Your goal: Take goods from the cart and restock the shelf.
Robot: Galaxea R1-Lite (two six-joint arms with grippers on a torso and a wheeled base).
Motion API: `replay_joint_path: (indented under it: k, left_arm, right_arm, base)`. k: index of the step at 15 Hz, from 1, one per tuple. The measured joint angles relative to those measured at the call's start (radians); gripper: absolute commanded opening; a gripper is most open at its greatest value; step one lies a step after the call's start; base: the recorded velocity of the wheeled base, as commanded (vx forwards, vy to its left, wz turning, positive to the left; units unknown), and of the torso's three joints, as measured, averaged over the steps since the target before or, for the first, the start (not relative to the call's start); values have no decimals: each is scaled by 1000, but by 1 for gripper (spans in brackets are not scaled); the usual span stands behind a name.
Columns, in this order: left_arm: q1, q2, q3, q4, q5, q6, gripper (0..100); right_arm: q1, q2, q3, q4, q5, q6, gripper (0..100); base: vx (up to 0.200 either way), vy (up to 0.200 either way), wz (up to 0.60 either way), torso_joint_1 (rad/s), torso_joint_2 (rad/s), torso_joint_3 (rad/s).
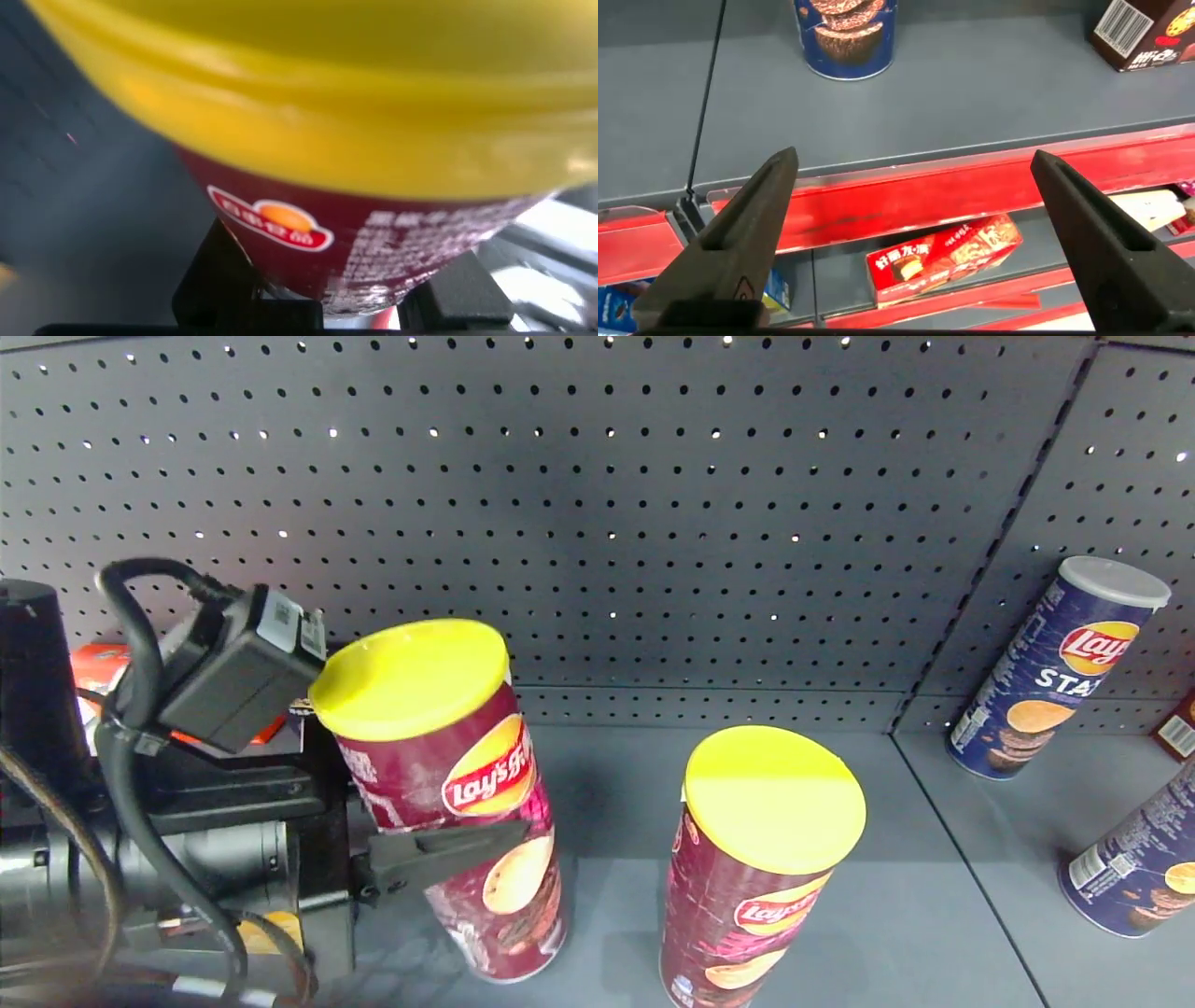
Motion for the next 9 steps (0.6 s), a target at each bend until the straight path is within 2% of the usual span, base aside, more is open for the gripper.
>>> replay_joint_path:
  k: [1,4,9]
  left_arm:
    - [3,7,-2,-29,6,-1,0]
    - [-8,36,-30,-38,11,2,0]
    - [-26,86,-134,-30,92,5,0]
  right_arm:
    - [0,0,0,0,0,0,100]
    - [0,0,0,0,0,0,100]
    - [0,0,0,0,0,0,100]
  base:
    - [0,0,0,0,0,0]
    - [0,0,0,0,0,0]
    - [0,0,0,0,0,0]
